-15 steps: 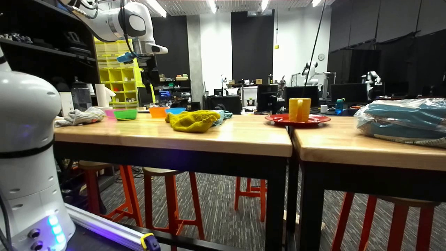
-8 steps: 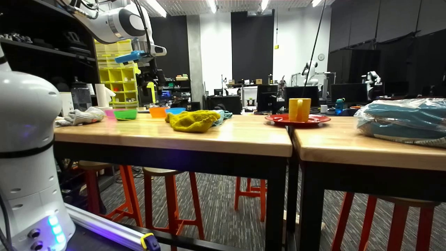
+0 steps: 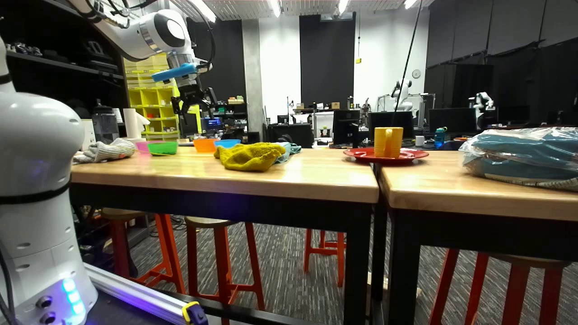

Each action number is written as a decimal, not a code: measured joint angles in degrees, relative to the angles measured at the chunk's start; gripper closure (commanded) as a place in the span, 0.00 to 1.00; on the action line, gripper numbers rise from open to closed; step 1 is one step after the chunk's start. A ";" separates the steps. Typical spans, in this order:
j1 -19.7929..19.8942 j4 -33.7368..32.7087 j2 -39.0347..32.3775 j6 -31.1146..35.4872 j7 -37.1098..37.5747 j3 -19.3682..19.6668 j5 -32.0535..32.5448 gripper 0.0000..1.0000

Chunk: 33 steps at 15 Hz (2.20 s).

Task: Unfold the yellow cloth and move it to the left.

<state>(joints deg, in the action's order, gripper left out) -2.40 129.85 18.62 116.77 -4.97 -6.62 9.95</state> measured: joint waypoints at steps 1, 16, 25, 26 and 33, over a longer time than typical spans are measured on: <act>-0.39 -0.20 -0.33 0.00 -2.38 0.01 0.65 0.00; -2.24 -0.27 -2.27 0.11 -21.42 0.29 7.82 0.00; -2.00 0.03 -5.60 2.40 -20.91 2.51 8.35 0.00; -1.87 0.03 -6.55 3.28 -20.91 2.95 8.71 0.00; -0.89 -0.34 -12.64 9.39 -21.22 4.81 10.46 0.19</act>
<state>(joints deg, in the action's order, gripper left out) -3.29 129.52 5.98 126.15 -26.19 -1.82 20.41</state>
